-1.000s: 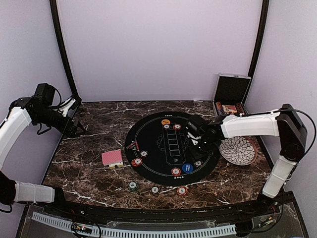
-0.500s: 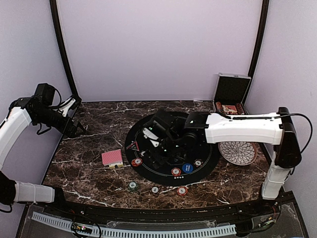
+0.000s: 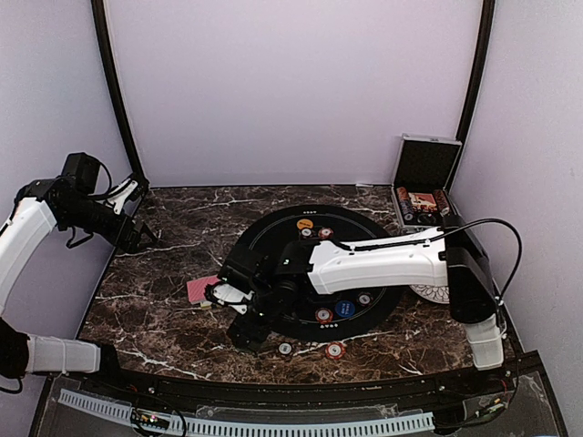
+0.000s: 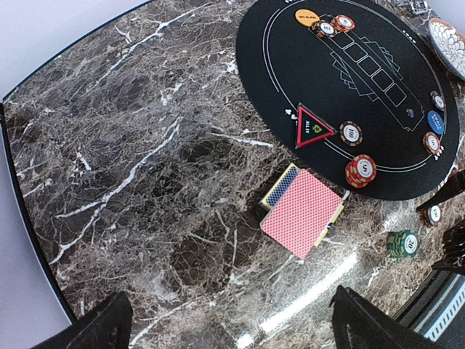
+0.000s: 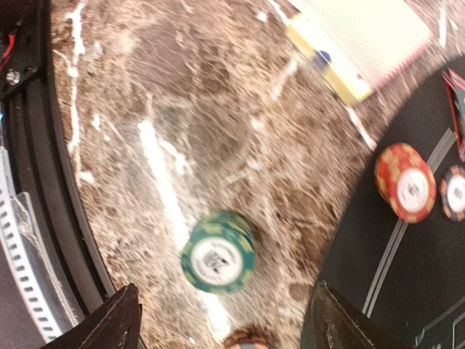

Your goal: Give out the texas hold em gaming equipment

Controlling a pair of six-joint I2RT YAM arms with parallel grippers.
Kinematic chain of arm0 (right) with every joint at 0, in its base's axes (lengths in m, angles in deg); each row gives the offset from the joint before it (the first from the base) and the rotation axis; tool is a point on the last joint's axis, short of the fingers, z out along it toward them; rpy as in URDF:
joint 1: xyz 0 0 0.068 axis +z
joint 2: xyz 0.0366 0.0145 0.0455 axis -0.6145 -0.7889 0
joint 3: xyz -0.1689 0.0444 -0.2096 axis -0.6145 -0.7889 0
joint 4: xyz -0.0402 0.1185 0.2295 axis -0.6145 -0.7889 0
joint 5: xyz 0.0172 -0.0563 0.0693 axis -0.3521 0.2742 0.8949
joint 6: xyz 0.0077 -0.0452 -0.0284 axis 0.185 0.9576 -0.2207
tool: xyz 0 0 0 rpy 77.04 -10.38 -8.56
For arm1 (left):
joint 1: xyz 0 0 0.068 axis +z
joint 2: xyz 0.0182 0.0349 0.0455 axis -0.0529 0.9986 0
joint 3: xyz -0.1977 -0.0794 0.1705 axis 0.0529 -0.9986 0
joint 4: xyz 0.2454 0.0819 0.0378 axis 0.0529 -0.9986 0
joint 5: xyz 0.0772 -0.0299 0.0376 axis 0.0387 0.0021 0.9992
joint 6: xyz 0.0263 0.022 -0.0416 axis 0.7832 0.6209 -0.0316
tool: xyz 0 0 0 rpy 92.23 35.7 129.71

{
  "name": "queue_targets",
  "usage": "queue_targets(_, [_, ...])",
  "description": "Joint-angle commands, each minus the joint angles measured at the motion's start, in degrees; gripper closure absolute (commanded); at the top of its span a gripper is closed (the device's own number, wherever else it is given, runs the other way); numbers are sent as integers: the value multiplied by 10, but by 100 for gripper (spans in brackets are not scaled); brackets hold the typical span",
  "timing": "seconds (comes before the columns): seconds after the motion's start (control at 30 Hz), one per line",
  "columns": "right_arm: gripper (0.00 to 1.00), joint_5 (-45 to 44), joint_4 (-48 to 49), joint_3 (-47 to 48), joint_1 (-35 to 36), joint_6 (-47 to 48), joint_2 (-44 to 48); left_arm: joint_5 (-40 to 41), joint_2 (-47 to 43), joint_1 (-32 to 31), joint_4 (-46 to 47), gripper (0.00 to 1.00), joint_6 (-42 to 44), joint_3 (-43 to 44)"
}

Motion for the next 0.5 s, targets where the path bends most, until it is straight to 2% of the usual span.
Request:
queue_targets(0.0, [19, 19, -9, 34, 8, 23, -21, -6, -14, -2, -19, 1, 6, 4])
queue_targets(0.47, [28, -7, -1, 43, 15, 31, -57, -6, -18, -2, -21, 1, 7, 3])
